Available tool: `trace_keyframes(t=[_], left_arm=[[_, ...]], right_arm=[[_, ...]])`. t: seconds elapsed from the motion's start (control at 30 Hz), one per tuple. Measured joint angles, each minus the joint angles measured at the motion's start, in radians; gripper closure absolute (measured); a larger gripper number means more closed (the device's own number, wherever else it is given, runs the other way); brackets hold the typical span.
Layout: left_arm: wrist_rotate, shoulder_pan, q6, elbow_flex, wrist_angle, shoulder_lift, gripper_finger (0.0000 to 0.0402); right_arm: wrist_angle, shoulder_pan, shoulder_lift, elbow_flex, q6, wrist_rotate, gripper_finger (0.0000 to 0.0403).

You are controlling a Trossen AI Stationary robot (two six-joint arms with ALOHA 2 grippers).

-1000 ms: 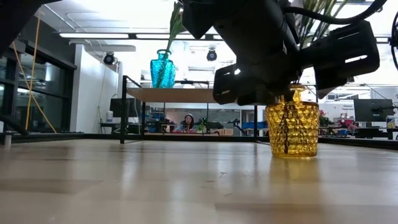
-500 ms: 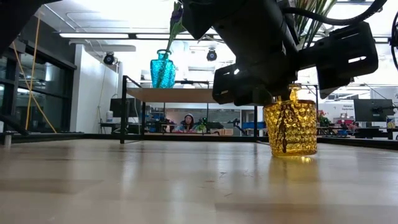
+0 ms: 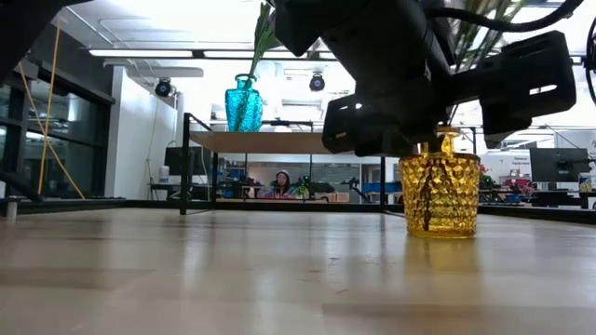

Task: Pick and place flowers into a vace then onto a shelf
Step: Put the yellow flower vase on the shelf

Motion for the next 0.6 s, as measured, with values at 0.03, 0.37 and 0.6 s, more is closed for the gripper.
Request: trace_keyframes(t=[0.03,0.37,0.6], left_arm=[[-0.001,0.000,0.014,-0.001,0.004,0.000,0.0036],[0.000,0.000,0.027,0.000,-0.002,0.000,0.0033],[-0.004,0.000,0.027,0.000,-0.016,0.000,0.0033]], right_arm=[[0.000,0.000,0.000,0.000,0.000,0.000,0.0272],[-0.008,0.000,0.000,0.000,0.000,0.000,0.0272],[-0.023,0.000,0.000,0.000,0.016,0.000,0.0272]])
